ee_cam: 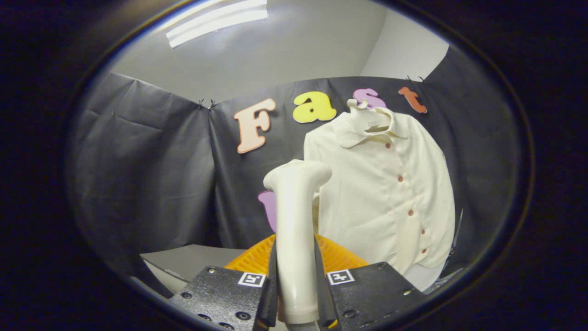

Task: Iron the clothes twice with a garment steamer, once on the left side and once on the right side.

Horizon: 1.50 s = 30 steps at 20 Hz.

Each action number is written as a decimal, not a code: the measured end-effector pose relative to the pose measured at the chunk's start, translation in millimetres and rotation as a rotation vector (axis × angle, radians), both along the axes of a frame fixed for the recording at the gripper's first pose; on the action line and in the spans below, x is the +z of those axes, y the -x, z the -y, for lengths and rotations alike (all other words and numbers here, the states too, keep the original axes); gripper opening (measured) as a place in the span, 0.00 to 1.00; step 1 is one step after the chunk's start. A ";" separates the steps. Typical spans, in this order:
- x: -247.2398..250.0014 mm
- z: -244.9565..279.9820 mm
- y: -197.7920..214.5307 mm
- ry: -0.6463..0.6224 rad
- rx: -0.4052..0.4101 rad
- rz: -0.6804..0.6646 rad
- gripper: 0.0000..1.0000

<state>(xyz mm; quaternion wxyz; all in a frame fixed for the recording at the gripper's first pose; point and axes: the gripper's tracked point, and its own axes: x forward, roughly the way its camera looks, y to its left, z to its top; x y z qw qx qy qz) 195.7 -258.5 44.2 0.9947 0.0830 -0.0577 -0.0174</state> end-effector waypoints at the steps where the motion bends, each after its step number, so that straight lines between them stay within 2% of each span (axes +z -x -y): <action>1: 2.9 12.0 -3.8 -0.001 -0.017 0.004 0.34; 11: 14.4 88.7 -65.0 -0.013 -0.092 0.017 0.34; 15: 4.6 102.5 -81.9 -0.053 -0.068 0.020 0.34; 22: -47.4 100.5 -62.3 -0.043 -0.037 -0.037 0.34; 30: -128.1 101.5 -35.6 -0.146 -0.013 -0.101 0.34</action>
